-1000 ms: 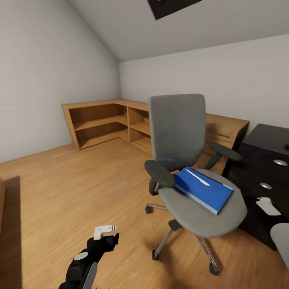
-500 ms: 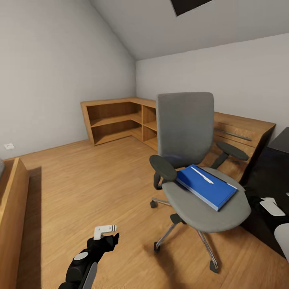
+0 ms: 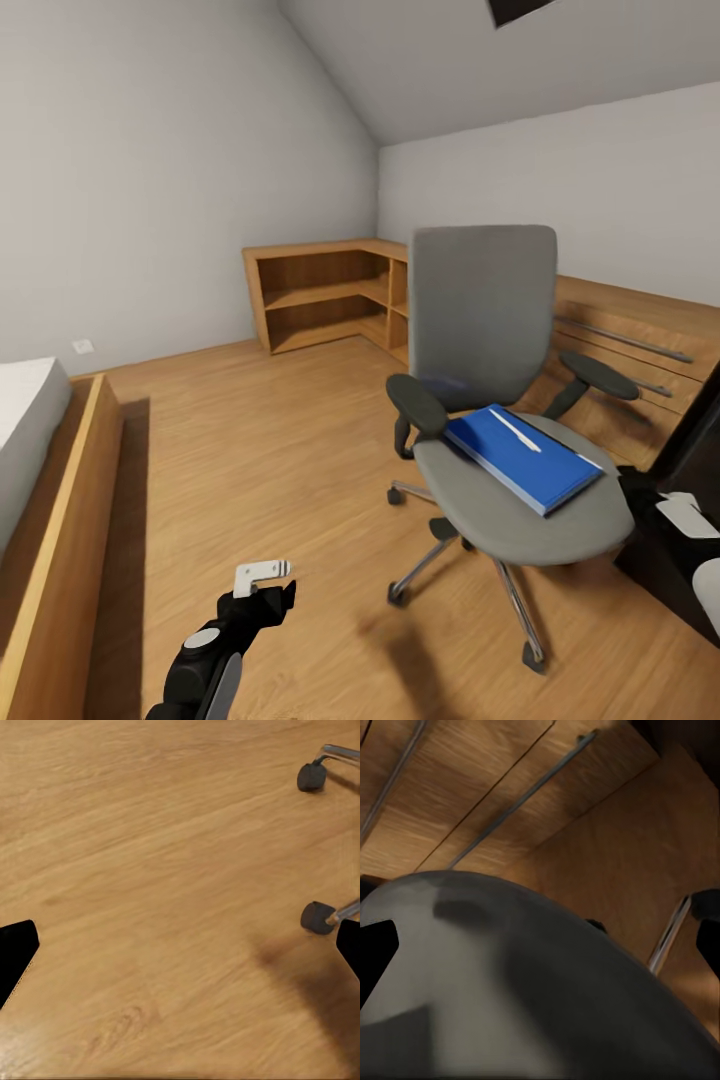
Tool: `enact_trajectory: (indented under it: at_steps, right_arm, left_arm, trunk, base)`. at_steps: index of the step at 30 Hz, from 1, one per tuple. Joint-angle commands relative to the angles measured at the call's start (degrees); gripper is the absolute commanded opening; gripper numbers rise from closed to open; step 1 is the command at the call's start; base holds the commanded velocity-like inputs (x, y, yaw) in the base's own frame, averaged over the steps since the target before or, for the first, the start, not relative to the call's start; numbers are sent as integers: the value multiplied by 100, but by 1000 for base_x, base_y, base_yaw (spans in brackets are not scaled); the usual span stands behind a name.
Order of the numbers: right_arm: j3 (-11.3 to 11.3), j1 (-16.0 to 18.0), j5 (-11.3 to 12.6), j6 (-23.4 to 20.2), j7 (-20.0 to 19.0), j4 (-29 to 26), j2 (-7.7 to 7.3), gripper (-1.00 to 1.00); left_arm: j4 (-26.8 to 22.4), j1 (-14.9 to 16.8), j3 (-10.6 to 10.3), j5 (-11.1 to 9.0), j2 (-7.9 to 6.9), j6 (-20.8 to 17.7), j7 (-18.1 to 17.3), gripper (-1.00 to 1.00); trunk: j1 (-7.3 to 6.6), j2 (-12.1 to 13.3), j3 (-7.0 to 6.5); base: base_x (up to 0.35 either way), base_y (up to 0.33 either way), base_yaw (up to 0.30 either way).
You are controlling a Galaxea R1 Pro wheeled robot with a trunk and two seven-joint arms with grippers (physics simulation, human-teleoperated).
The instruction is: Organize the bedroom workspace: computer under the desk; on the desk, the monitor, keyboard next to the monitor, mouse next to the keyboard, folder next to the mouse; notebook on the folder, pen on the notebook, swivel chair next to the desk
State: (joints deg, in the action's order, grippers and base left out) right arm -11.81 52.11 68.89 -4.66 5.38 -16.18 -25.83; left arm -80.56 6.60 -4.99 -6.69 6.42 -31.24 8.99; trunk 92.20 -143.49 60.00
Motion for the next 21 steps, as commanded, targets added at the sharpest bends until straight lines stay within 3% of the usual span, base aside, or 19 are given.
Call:
enact_trajectory:
  at_steps: [1, 13, 21]
  right_arm:
    - [-14, -6, 72, -26, 34, -15, 493, 100]
    - [-15, -2, 63, -26, 34, -19, 491, 100]
    - [-15, -6, 67, -24, 34, -29, 491, 100]
  left_arm:
    - [-4, 5, -10, -60, 0, -23, 50, 100]
    - [-4, 3, -11, -60, 0, -23, 50, 100]
    - [156, 4, -11, -52, 0, -23, 50, 100]
  trunk:
    - [-1, -2, 9]
    - [-1, -2, 52]
    - [-1, -2, 55]
  base:
    - [0, 0, 239]
    - [0, 0, 234]
    - [0, 0, 33]
